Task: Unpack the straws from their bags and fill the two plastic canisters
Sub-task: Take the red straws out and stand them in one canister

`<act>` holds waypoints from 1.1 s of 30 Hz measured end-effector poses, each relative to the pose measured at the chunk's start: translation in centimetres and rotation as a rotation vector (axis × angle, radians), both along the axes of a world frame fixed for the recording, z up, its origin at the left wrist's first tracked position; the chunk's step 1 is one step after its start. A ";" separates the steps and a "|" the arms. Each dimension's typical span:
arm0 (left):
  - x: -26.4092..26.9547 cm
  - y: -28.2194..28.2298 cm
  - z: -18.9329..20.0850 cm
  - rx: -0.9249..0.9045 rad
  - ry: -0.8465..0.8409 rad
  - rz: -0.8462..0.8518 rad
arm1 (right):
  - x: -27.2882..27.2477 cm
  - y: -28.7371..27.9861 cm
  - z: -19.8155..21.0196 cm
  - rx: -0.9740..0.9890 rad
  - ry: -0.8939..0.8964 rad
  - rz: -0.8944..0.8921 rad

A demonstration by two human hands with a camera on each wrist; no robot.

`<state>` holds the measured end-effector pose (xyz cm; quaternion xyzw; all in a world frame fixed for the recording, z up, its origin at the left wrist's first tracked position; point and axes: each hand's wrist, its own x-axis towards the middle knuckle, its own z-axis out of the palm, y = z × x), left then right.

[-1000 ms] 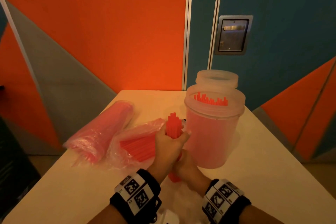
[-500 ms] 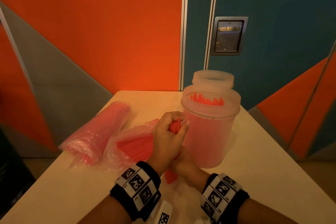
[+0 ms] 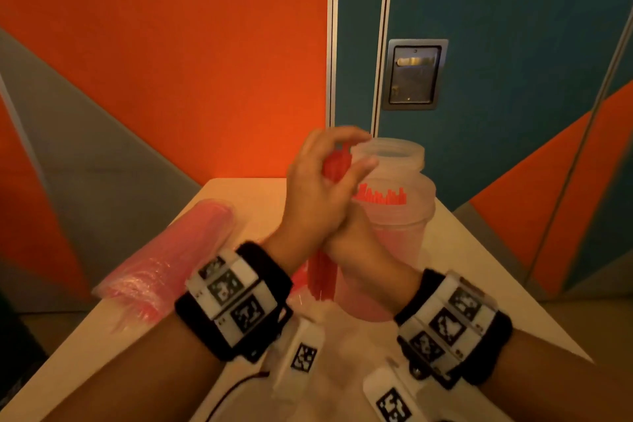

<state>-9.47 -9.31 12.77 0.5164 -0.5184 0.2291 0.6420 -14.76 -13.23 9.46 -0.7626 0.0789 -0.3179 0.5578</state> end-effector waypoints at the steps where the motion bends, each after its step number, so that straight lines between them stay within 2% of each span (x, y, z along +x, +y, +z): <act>1: -0.1 -0.2 1.9 -0.012 0.041 -0.048 | 0.2 -0.2 1.7 -0.046 -0.035 -0.028; 7: -1.1 -2.7 11.5 -0.083 0.101 -0.137 | 0.3 -2.4 10.1 0.100 -0.223 -0.053; 12: -1.6 -5.3 15.4 -0.113 0.048 -0.210 | 0.1 -4.5 13.8 0.130 -0.345 -0.050; 15: -0.9 -7.2 14.1 -0.091 0.080 -0.257 | 0.6 -6.6 12.8 0.110 -0.326 -0.108; 18: 1.1 -9.3 10.0 0.095 0.062 -0.232 | 1.3 -8.9 9.8 0.106 -0.205 -0.176; 21: 3.5 -10.7 5.6 0.330 0.126 -0.208 | 1.5 -11.3 6.9 0.126 0.173 -0.179; 23: 4.7 -10.7 3.3 0.442 0.212 -0.260 | 1.1 -12.2 5.9 0.106 0.474 -0.092; 24: 5.1 -10.7 2.4 0.496 0.251 -0.274 | 0.9 -12.6 5.7 0.087 0.568 -0.057; 27: 5.9 -10.9 0.8 0.696 0.369 -0.220 | 0.6 -13.3 6.0 0.014 0.621 -0.074; 30: 5.8 -11.3 0.8 0.962 0.435 -0.164 | 1.3 -14.4 6.2 -0.142 0.646 -0.260; 31: 5.6 -11.3 1.0 1.002 0.462 -0.161 | 1.5 -14.7 6.2 -0.193 0.662 -0.288; 33: 5.0 -11.3 1.3 0.964 0.541 -0.154 | 1.8 -15.0 6.2 -0.251 0.678 -0.276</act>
